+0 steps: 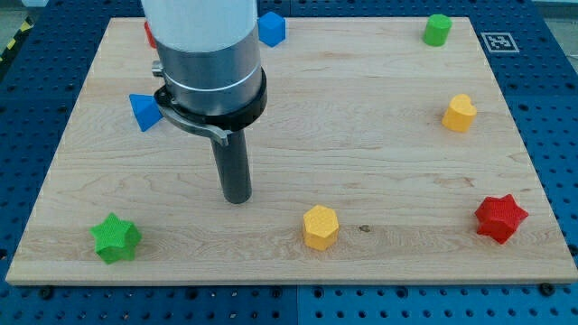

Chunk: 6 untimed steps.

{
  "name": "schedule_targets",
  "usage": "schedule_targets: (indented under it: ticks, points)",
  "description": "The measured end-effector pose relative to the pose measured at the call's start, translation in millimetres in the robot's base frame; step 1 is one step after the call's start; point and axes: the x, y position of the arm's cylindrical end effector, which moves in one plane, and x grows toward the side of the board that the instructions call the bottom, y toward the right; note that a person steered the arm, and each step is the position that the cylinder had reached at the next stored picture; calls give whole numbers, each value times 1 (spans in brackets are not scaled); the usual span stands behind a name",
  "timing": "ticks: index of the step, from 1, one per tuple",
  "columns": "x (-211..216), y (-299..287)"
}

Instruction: Slide the yellow heart towards the red circle

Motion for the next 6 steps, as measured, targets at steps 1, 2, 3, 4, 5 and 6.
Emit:
schedule_targets:
  ticks: [1,2,3,4,5,6]
  points:
    - [-2,0]
    - [-26,1]
    - [-76,17]
    - [-130,51]
    - [-170,100]
    - [-199,160]
